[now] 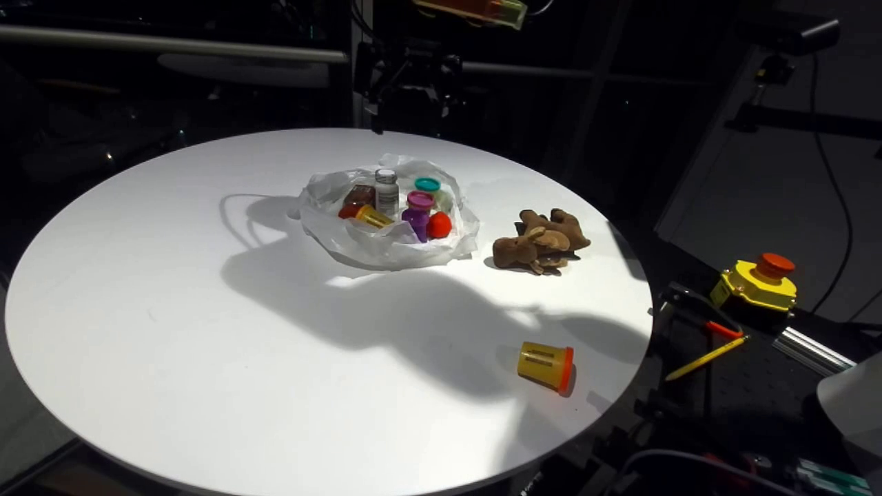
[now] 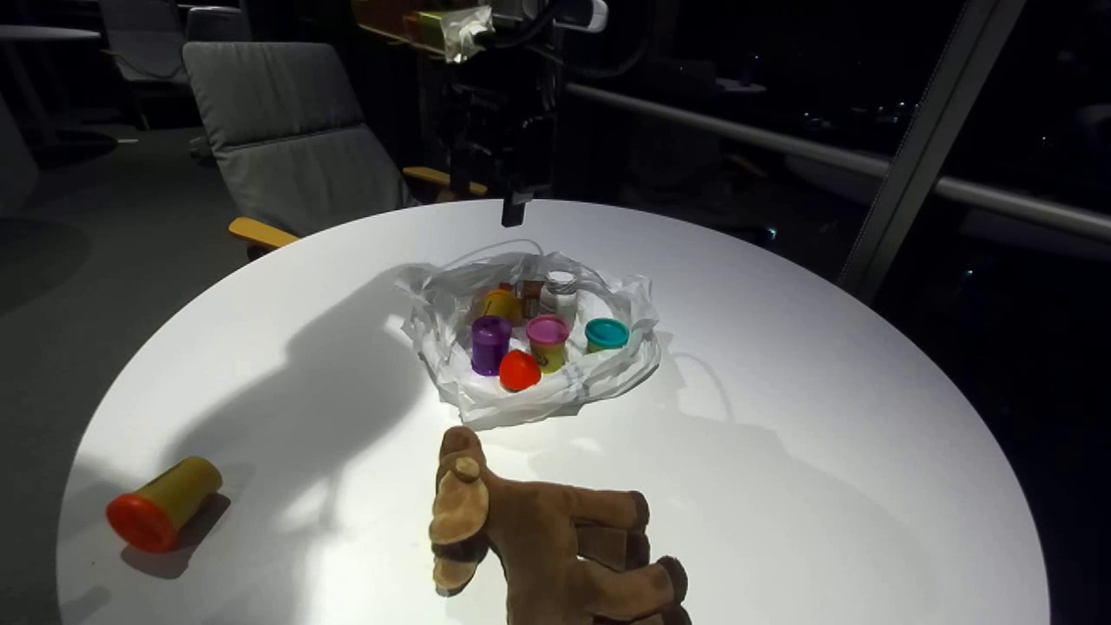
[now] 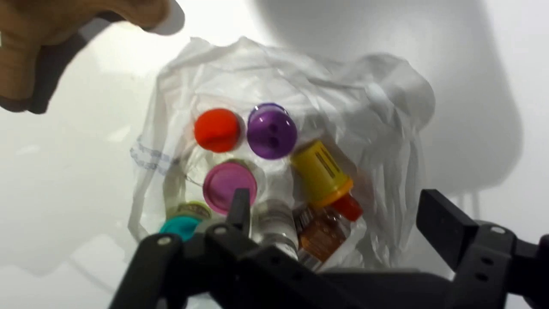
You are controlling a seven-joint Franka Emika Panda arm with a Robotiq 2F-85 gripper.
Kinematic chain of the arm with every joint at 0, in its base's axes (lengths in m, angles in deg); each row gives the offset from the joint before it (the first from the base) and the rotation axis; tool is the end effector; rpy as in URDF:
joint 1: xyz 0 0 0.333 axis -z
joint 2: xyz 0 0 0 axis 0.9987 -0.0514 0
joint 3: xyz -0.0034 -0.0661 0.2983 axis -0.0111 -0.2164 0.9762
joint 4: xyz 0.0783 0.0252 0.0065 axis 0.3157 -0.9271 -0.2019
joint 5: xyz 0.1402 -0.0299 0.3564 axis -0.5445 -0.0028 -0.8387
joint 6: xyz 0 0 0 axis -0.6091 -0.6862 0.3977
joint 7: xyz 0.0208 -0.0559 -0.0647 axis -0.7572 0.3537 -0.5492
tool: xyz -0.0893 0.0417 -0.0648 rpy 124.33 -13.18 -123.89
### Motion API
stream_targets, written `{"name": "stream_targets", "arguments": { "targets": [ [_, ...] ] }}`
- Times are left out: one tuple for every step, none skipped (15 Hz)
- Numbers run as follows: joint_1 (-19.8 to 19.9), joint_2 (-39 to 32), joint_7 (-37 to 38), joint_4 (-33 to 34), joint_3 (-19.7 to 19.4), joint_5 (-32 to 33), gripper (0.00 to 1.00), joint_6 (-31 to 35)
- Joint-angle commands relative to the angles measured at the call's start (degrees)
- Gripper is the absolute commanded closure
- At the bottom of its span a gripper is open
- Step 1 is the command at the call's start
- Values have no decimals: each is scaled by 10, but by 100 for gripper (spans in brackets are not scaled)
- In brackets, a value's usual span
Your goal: Pick the objects on the table and put them in the plastic bag
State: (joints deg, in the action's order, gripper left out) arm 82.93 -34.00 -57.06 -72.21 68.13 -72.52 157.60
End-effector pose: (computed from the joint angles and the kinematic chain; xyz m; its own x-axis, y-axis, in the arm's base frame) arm 0.6155 0.0409 0.2932 0.9441 -0.3278 -0.0356 -0.3291 -0.9435 -0.0378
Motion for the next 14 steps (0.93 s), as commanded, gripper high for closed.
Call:
{"name": "stream_targets", "arguments": {
  "targets": [
    [7, 93, -69, -145, 9, -3, 0, 12],
    [8, 110, -88, -179, 11, -4, 0, 8],
    [7, 125, -102, -213, 13, -2, 0, 9],
    [6, 143, -115, -248, 15, -2, 0, 12],
    [4, 164, -123, -282, 17, 0, 0, 15],
    [4, 179, -137, -300, 20, 2, 0, 5],
    [5, 115, -110, -234, 16, 1, 0, 0],
    [5, 131, -118, -259, 18, 1, 0, 0],
    [5, 144, -122, -276, 20, 1, 0, 0],
    [5, 153, -125, -285, 21, 1, 0, 0],
    [5, 159, -126, -289, 21, 1, 0, 0],
    [6, 161, -127, -290, 21, 1, 0, 0],
    [6, 162, -127, -290, 21, 1, 0, 0],
    [6, 162, -128, -290, 21, 1, 0, 0]
  ]
}}
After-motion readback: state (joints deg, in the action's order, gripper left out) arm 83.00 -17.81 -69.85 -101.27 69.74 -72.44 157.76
